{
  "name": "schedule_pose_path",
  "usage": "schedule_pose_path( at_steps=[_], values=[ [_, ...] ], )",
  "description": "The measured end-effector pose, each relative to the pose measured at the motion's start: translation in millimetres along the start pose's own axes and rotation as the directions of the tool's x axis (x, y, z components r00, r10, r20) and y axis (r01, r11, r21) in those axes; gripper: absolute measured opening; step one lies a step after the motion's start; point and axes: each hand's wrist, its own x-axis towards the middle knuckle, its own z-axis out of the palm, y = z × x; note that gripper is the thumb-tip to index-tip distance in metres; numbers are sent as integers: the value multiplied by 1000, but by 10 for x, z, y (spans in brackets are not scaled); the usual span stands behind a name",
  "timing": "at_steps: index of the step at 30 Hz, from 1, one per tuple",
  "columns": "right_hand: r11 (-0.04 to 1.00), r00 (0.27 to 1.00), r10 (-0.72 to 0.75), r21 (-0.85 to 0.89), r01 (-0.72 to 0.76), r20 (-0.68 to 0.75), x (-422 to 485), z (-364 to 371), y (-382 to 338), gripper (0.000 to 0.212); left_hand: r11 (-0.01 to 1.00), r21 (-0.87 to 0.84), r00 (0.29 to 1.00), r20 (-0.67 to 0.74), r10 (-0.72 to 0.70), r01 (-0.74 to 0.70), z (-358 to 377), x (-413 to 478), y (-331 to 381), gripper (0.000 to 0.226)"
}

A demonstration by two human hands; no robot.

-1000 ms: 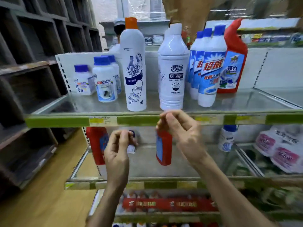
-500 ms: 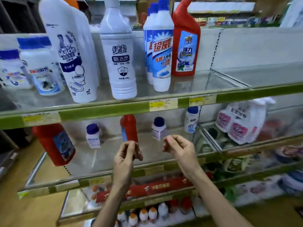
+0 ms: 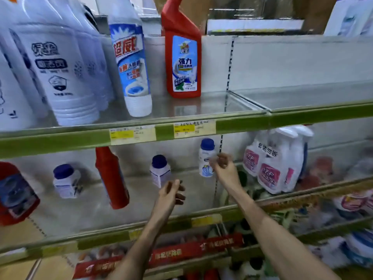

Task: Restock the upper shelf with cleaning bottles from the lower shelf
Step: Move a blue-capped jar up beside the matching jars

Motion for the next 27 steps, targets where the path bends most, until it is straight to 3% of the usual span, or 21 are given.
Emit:
schedule_pose_path(
  at_steps=[5, 9, 14, 20, 23, 27],
  values=[
    [970, 999, -19, -241, 29, 43, 753, -53, 183, 100, 997, -8, 996, -42, -82, 82, 309, 75, -318, 26],
    [976, 986, -32, -207, 65, 161, 1113, 70, 312, 118, 994, -23, 991, -89, -104, 103, 399, 60, -422, 26],
    [964, 977, -135, -207, 169, 166, 1181, 164, 370, 82, 996, -11, 983, -157, -91, 91, 329, 47, -357, 25],
    [986, 954, -107, -93, 138, 279, 883, 163, 237, 72, 996, 45, 973, -224, -62, 74, 211, 64, -234, 26],
    [996, 941, -67, -30, 81, 333, 594, 233, 133, 71, 994, 85, 974, -218, -54, 74, 191, 80, -190, 40],
    [1000, 927, -8, 4, 8, 374, 249, 457, 34, 61, 987, 134, 994, -74, -82, 92, 207, -45, -106, 73]
  ],
)
